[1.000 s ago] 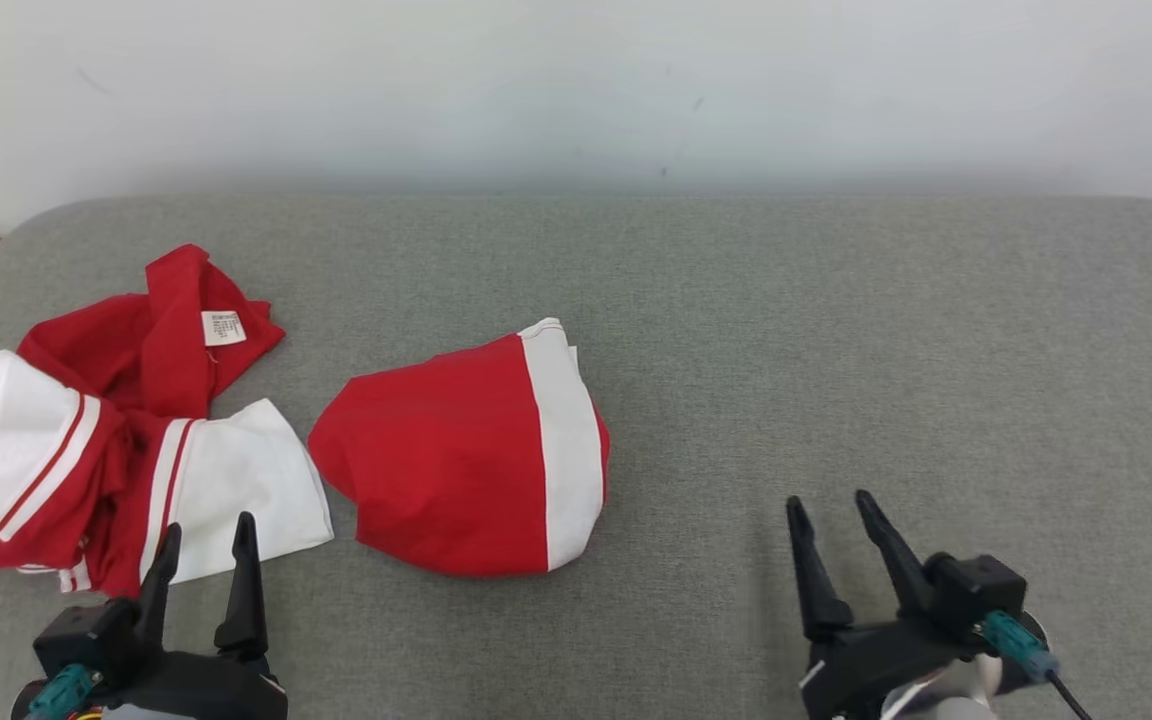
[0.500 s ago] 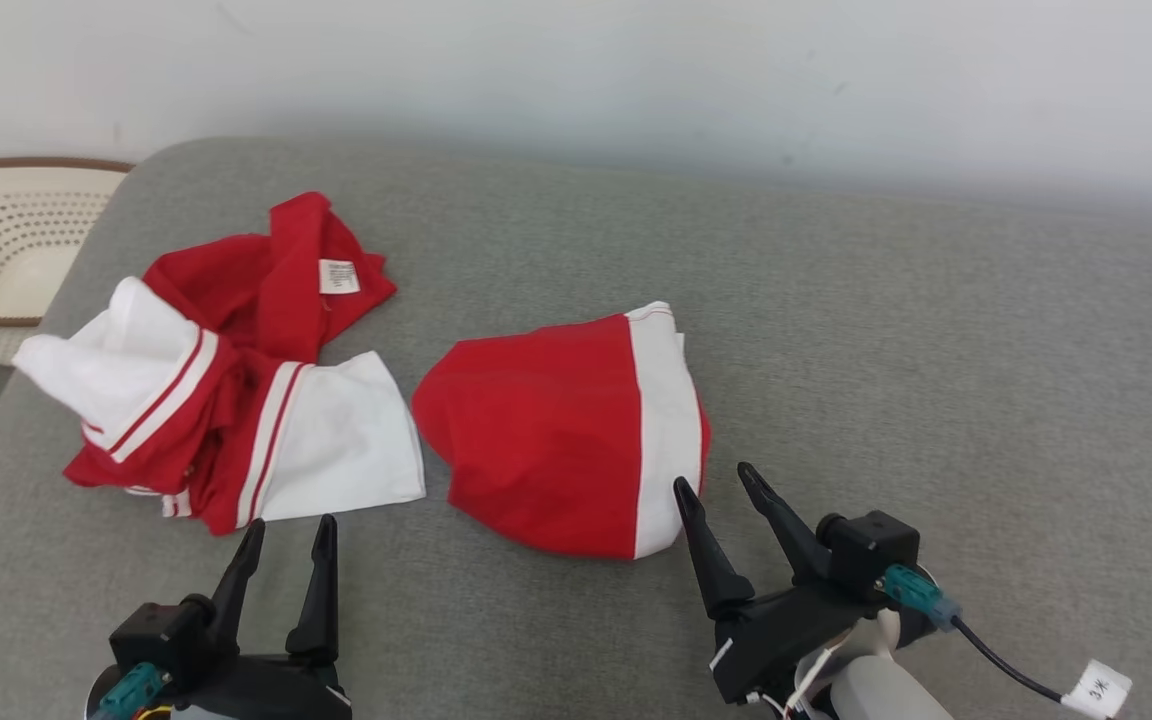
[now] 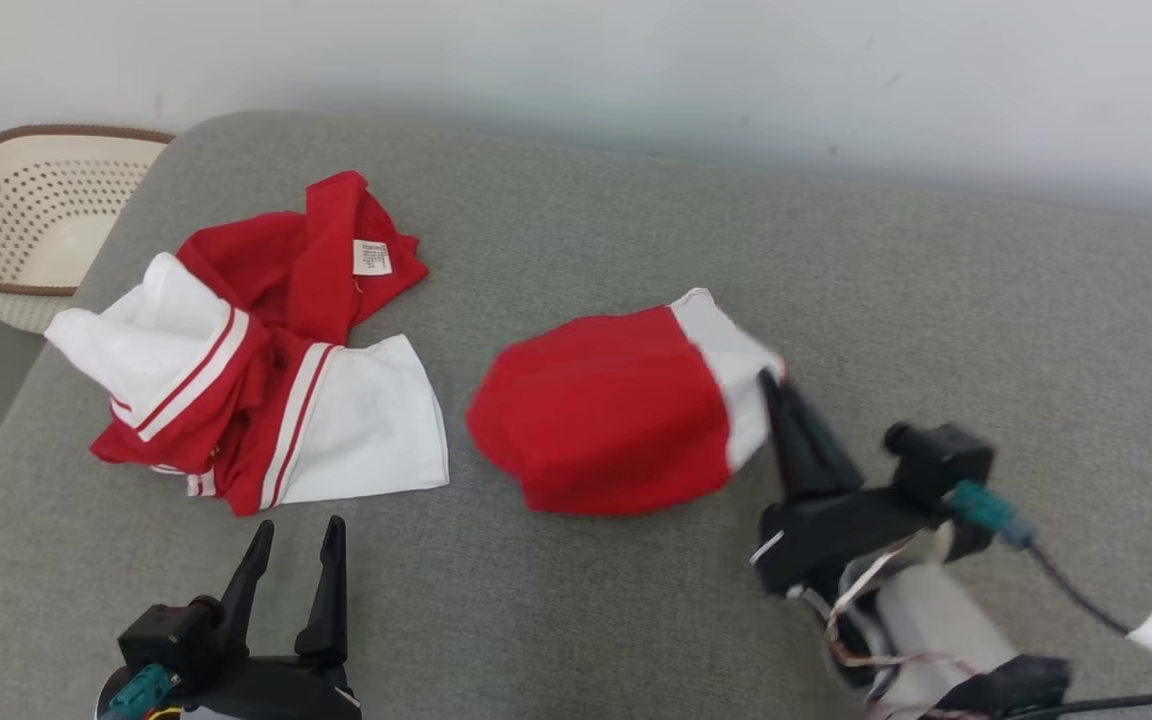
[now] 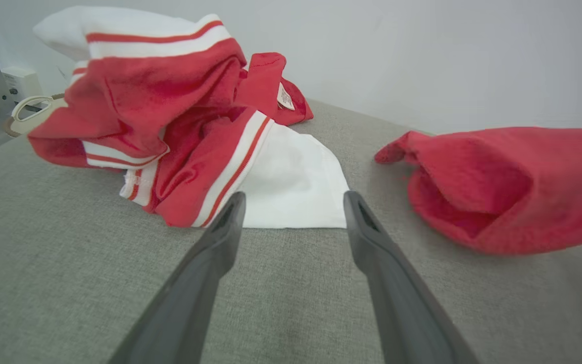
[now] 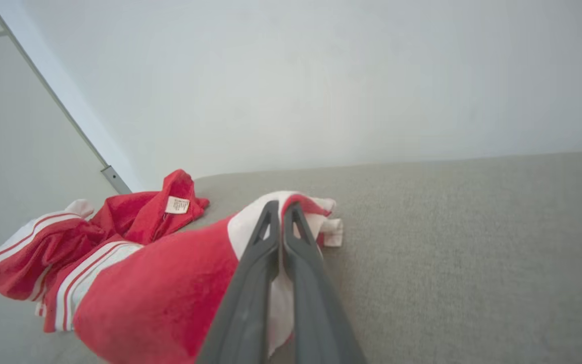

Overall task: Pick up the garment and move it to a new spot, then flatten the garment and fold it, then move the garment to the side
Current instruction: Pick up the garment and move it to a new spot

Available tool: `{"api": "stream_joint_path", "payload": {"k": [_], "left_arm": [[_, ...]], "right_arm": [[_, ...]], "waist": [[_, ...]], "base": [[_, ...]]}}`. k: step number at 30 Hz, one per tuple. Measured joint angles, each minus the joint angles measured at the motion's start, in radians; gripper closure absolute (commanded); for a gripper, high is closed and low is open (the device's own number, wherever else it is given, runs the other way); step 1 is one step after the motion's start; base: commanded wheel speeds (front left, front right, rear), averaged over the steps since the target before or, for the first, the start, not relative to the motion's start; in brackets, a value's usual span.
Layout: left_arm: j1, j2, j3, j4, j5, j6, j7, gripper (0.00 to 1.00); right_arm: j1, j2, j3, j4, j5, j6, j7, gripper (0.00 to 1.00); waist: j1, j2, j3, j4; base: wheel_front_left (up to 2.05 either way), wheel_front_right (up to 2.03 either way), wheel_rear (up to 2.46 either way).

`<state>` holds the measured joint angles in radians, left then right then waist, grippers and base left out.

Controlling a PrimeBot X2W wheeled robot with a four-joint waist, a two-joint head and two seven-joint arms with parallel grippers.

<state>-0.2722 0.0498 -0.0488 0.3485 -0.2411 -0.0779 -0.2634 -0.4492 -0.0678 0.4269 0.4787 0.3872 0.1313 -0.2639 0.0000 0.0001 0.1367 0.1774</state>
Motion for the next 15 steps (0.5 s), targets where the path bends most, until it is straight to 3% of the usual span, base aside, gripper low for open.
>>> {"api": "stream_joint_path", "payload": {"k": [5,8,11,15], "left_arm": [[0.001,0.001,-0.009,0.004,-0.014,-0.001,0.000,0.00],[-0.001,0.001,-0.026,0.008,-0.030,-0.001,0.000,0.00],[-0.009,0.000,-0.044,0.009,-0.036,0.000,0.000,0.00],[-0.013,0.000,-0.070,0.009,-0.046,0.002,0.000,0.00]], "right_arm": [[-0.046,-0.065,-0.088,-0.106,-0.055,0.000,0.000,1.00],[-0.114,-0.122,-0.086,-0.162,-0.104,0.000,0.000,1.00],[-0.177,-0.156,-0.045,-0.189,-0.130,0.000,0.000,1.00],[-0.232,-0.168,0.135,-0.186,-0.149,-0.001,0.000,1.00]], "waist": [[0.0000,0.0000,-0.004,-0.036],[0.0000,0.0000,-0.010,-0.066],[0.0000,0.0000,-0.016,-0.081],[-0.0001,0.0000,-0.024,-0.078]], "base": [[0.00,0.00,0.00],[0.00,0.00,0.00],[0.00,0.00,0.00],[0.00,0.00,0.00]]}}
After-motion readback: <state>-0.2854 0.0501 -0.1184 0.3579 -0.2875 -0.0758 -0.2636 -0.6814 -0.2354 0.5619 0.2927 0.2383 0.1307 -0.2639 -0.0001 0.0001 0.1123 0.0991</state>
